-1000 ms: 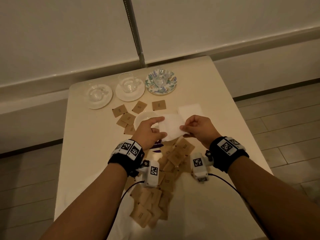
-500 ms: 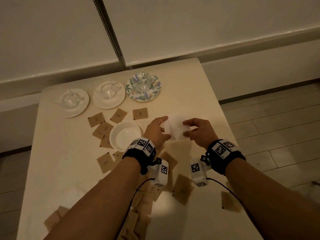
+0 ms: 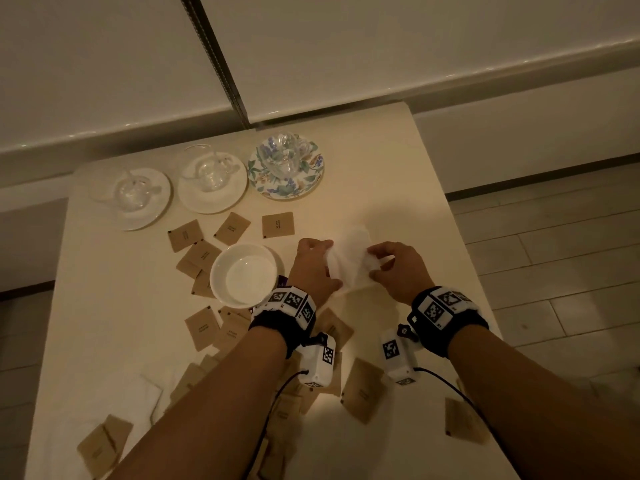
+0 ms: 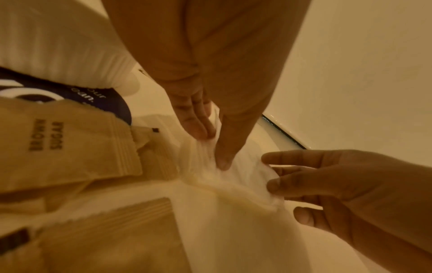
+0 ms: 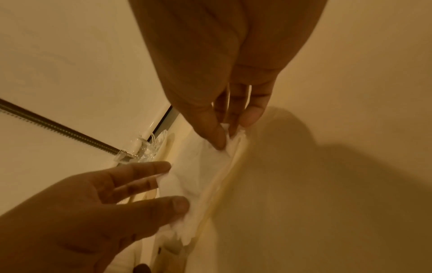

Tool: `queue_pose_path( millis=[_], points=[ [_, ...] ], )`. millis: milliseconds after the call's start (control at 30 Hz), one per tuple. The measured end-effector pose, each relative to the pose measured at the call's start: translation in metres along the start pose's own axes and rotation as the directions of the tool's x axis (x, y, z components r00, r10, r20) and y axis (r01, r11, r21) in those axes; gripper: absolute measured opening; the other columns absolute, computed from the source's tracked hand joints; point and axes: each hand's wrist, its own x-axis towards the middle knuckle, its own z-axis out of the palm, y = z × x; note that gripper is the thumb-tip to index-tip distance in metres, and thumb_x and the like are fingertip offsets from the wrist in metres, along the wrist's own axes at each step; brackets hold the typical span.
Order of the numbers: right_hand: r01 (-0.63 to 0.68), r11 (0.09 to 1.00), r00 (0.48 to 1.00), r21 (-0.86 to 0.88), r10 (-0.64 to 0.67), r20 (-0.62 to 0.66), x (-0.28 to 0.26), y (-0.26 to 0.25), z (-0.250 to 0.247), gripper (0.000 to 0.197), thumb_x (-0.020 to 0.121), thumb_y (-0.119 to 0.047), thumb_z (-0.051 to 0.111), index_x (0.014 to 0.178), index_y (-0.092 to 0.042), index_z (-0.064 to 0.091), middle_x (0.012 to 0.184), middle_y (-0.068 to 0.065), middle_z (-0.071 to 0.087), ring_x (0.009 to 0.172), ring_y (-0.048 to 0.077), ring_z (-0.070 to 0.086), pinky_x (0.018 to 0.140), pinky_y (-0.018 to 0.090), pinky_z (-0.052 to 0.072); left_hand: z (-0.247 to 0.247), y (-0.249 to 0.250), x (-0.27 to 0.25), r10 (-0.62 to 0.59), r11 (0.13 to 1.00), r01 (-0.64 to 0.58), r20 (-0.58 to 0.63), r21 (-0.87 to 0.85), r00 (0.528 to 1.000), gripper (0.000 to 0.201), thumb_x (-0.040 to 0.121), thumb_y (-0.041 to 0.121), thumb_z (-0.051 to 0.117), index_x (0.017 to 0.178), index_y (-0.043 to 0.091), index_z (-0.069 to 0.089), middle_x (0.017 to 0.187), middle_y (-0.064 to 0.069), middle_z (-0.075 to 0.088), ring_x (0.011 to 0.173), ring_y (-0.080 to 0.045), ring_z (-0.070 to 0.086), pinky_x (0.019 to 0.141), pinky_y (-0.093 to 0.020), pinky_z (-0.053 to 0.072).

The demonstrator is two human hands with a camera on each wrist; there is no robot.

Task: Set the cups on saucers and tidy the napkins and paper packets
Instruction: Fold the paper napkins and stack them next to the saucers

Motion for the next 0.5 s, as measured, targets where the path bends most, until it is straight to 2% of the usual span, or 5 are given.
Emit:
queue_pose_path(
  millis=[133, 200, 267, 400, 500],
  points=[
    [0.009, 0.998, 1.000, -0.066, -0.011, -0.027, -0.003, 0.000, 0.001, 0.040, 0.079, -0.013, 0.076, 0.116, -0.020, 0.065, 0.111, 0.002, 0.052, 0.082, 0.013, 0.056, 0.074, 0.021, 0.043, 0.001, -0.001, -0.007, 0.035, 0.998, -0.029, -0.129, 0.048, 0.991, 0.076, 0.074, 0.015, 0.082, 0.140, 0.022, 0.043, 0.137, -0.004, 0.023, 0.112, -0.026, 0.053, 0.103, -0.031, 0.045],
    [0.031, 0.997, 0.998, -0.068, -0.034, -0.047, -0.004, 0.000, 0.001, 0.039, 0.079, -0.015, 0.076, 0.117, -0.020, 0.064, 0.111, 0.001, 0.051, 0.083, 0.013, 0.055, 0.075, 0.021, 0.043, 0.003, -0.002, -0.012, 0.070, 0.994, -0.052, -0.194, 0.096, 0.979, 0.068, 0.077, 0.018, 0.078, 0.136, 0.025, 0.046, 0.133, -0.004, 0.025, 0.113, -0.025, 0.049, 0.098, -0.025, 0.040],
    [0.056, 0.996, 0.995, -0.064, -0.061, -0.077, -0.004, -0.001, 0.002, 0.039, 0.080, -0.015, 0.075, 0.117, -0.018, 0.064, 0.110, 0.001, 0.051, 0.084, 0.011, 0.054, 0.076, 0.021, 0.042, 0.005, -0.002, -0.014, 0.058, 0.994, -0.039, -0.196, 0.101, 0.979, 0.062, 0.079, 0.018, 0.075, 0.134, 0.025, 0.048, 0.131, -0.006, 0.028, 0.113, -0.024, 0.047, 0.093, -0.022, 0.036],
    [0.108, 0.990, 0.991, -0.089, -0.114, -0.073, -0.002, -0.006, 0.006, 0.038, 0.082, -0.012, 0.073, 0.119, -0.013, 0.064, 0.112, 0.002, 0.055, 0.085, 0.011, 0.053, 0.078, 0.021, 0.041, 0.004, -0.004, -0.012, -0.096, 0.995, 0.091, -0.162, -0.037, 0.982, 0.056, 0.082, 0.018, 0.072, 0.133, 0.019, 0.047, 0.128, -0.009, 0.042, 0.102, -0.026, 0.058, 0.095, -0.032, 0.047],
    [0.123, 0.988, 0.989, -0.093, -0.129, -0.065, 0.001, -0.007, 0.008, 0.038, 0.083, -0.011, 0.072, 0.120, -0.012, 0.063, 0.114, 0.004, 0.058, 0.086, 0.012, 0.054, 0.079, 0.021, 0.042, 0.002, -0.005, -0.013, -0.095, 0.990, 0.075, -0.165, -0.120, 0.982, 0.061, 0.080, 0.010, 0.071, 0.134, 0.020, 0.045, 0.121, -0.007, 0.050, 0.100, -0.025, 0.059, 0.094, -0.041, 0.051]
  ],
)
